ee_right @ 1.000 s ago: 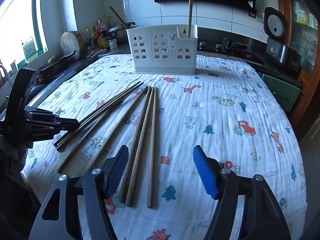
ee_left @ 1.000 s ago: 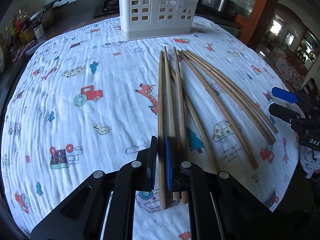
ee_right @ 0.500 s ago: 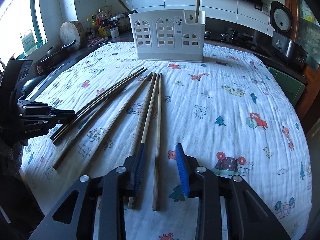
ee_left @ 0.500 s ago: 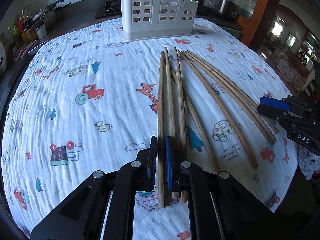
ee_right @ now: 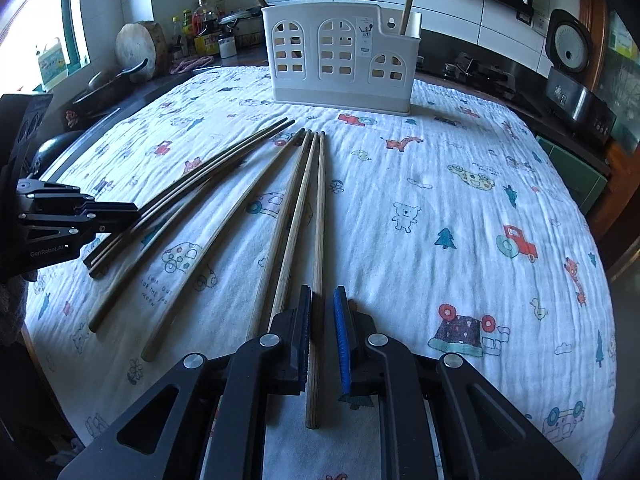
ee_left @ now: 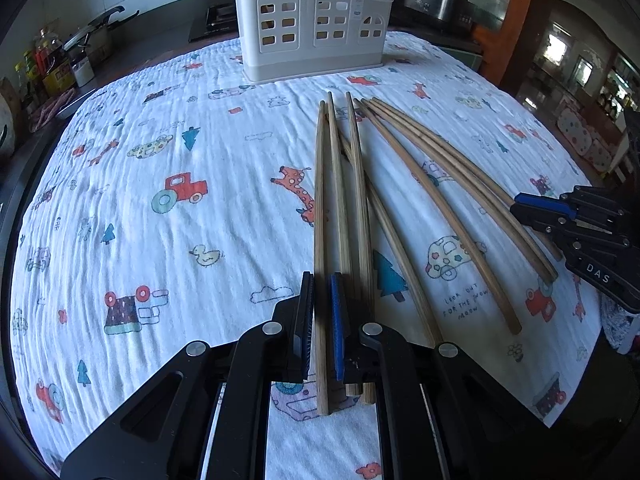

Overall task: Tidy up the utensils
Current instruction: 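Close the right gripper on another chopstick while the left gripper holds the bundle, then lift the chopstick toward the white holder with the right gripper, then lower the chopstick into the white holder and open the right gripper, then withdraw the right gripper from the holder back to the chopstick bundle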

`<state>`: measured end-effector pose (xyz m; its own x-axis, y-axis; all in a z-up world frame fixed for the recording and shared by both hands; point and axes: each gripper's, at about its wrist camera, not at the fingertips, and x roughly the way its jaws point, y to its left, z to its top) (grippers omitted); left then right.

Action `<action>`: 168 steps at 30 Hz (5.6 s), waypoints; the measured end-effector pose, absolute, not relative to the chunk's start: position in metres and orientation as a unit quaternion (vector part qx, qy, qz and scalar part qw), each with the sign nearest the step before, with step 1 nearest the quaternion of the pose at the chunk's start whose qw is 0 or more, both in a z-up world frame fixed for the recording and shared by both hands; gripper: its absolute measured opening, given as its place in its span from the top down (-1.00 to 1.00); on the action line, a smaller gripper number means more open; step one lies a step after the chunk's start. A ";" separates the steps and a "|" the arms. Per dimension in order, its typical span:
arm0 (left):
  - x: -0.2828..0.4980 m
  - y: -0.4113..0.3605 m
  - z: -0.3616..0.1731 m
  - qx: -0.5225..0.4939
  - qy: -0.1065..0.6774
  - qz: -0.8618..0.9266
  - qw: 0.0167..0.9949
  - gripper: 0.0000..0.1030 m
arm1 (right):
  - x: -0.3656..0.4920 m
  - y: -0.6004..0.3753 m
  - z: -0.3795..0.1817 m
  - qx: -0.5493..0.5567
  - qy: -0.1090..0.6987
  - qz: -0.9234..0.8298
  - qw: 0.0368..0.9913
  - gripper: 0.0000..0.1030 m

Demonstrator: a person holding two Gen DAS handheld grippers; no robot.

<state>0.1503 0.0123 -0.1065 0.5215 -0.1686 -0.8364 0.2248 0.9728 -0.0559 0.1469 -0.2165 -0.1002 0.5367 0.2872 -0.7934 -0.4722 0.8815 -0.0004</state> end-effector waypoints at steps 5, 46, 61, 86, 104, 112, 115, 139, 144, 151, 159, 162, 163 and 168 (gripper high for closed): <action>0.151 0.016 -0.105 0.012 0.480 -0.111 0.870 0.89 | 0.149 -0.219 -0.099 -0.098 0.428 0.212 0.873 0.87; 0.143 0.033 -0.037 0.028 0.424 -0.098 0.900 0.89 | 0.169 -0.214 0.002 -0.075 0.308 0.235 0.919 0.87; 0.157 0.031 -0.007 0.002 0.378 -0.108 0.919 0.89 | 0.179 -0.206 0.021 -0.075 0.295 0.243 0.921 0.87; 0.230 0.033 0.149 0.005 0.252 -0.119 0.960 0.90 | 0.272 -0.223 0.153 -0.107 0.295 0.231 0.921 0.87; 0.337 0.043 0.118 0.017 0.366 -0.082 0.927 0.89 | 0.357 -0.192 0.129 -0.149 0.410 0.219 0.873 0.87; 0.360 0.042 0.100 0.012 0.399 -0.083 0.913 0.89 | 0.377 -0.184 0.113 -0.153 0.432 0.215 0.863 0.87; 0.368 0.041 0.093 0.005 0.411 -0.088 0.907 0.89 | 0.381 -0.183 0.110 -0.150 0.436 0.215 0.861 0.87; 0.395 0.028 0.073 0.022 0.450 -0.081 0.889 0.86 | 0.398 -0.165 0.096 -0.174 0.462 0.210 0.844 0.82; 0.389 0.028 0.079 0.018 0.435 -0.090 0.896 0.55 | 0.396 -0.166 0.098 -0.171 0.455 0.209 0.849 0.41; 0.367 0.023 0.104 0.023 0.393 -0.090 0.915 0.07 | 0.380 -0.176 0.118 -0.163 0.425 0.201 0.867 0.11; 0.326 0.033 0.123 0.006 0.352 -0.086 0.932 -0.22 | 0.347 -0.194 0.141 -0.149 0.382 0.196 0.891 -0.22; 0.307 0.034 0.124 0.004 0.341 -0.089 0.936 -0.26 | 0.330 -0.202 0.145 -0.140 0.366 0.195 0.899 -0.26; 0.301 0.035 0.123 0.003 0.338 -0.087 0.937 -0.27 | 0.324 -0.206 0.146 -0.138 0.360 0.193 0.902 -0.28; 0.263 0.038 0.118 -0.003 0.315 -0.086 0.945 -0.38 | 0.288 -0.223 0.147 -0.116 0.324 0.196 0.918 -0.42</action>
